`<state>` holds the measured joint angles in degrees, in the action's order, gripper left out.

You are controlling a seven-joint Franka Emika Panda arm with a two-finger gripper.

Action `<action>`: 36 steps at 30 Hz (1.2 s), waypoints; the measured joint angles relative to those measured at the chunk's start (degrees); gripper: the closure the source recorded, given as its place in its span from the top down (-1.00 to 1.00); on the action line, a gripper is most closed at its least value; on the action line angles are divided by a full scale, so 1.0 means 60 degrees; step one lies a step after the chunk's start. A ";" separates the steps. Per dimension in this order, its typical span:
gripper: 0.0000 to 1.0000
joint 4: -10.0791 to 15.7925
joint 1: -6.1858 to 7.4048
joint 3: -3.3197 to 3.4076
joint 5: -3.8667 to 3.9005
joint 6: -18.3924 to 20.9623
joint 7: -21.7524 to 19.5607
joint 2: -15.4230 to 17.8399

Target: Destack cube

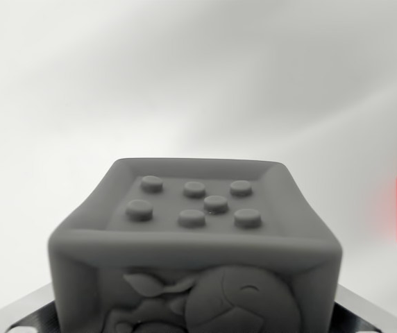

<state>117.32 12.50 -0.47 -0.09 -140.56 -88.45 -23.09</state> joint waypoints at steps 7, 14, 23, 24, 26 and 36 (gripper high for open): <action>-1.00 -0.0377 0.0123 0.0007 0.0000 0.0047 -0.0250 -0.0333; -1.00 -0.0795 0.0249 0.0022 0.0000 0.0120 -0.0499 -0.0672; -1.00 -0.1318 0.0398 0.0038 0.0000 0.0206 -0.0810 -0.1099; -1.00 -0.1378 0.0416 0.0040 0.0000 0.0215 -0.0843 -0.1151; -1.00 -0.1505 0.0448 0.0041 0.0000 0.0236 -0.0918 -0.1254; -1.00 -0.2097 0.0584 0.0046 0.0000 0.0368 -0.1233 -0.1718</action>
<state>104.74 16.01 -0.19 -0.09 -138.35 -95.85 -33.40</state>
